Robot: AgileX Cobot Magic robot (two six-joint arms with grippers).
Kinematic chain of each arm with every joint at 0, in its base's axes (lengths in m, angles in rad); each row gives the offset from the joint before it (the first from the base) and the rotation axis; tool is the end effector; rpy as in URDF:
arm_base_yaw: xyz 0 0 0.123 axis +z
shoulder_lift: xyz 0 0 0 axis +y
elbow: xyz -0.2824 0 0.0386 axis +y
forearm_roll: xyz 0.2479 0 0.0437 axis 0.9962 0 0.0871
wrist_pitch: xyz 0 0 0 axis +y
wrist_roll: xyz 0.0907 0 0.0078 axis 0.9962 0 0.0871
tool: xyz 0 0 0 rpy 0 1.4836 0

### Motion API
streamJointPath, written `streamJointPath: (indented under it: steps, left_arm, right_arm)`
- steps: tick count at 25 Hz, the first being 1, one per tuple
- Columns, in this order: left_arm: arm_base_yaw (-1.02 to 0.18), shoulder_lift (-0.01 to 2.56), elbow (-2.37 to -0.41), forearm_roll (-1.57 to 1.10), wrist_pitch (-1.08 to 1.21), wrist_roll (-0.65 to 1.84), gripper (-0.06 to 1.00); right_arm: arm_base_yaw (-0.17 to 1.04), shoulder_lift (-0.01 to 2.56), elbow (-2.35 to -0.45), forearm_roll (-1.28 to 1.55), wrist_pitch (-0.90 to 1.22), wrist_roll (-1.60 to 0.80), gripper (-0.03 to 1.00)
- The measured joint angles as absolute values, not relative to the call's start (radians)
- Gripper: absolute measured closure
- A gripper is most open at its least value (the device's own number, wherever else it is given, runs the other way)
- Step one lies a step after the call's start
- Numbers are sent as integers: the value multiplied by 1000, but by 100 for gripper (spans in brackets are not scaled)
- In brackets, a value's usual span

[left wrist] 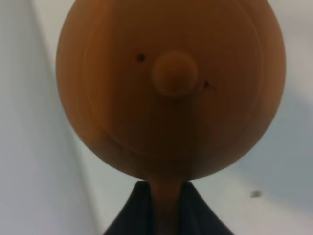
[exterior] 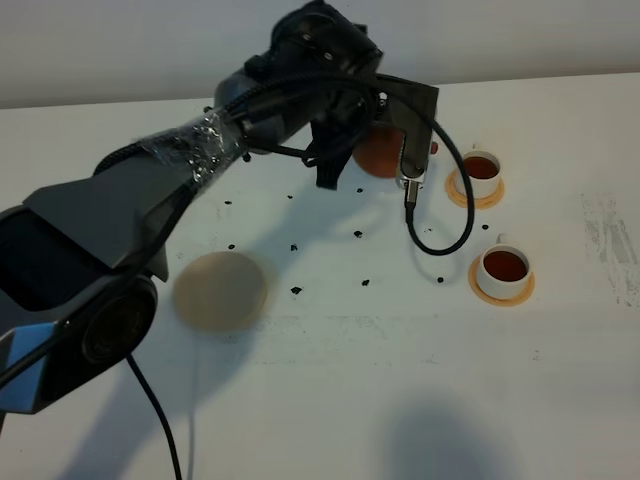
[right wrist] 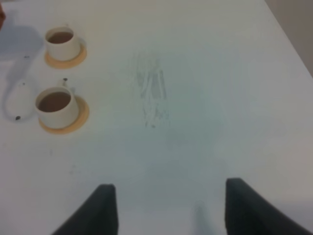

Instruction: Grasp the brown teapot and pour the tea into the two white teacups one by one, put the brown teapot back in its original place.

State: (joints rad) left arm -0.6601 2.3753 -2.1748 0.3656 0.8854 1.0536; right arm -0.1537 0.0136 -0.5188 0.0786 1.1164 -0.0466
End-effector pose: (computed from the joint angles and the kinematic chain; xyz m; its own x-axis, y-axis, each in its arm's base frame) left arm 0.4354 -0.3060 0.2125 0.2676 0.9616 0.0616 0.7524 -0.2485 0.6101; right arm -0.0064 0.0075 0.2782 -0.4945 0.0644 -0.8668 0.0864 0.9960 0.0248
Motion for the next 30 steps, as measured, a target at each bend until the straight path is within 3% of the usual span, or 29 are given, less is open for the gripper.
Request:
streamJointPath:
  steps: [30]
  left_arm:
    - [-651, 2461, -2175, 143, 985, 500, 85]
  right_arm:
    - [-154, 14, -519, 79, 1116, -47, 49]
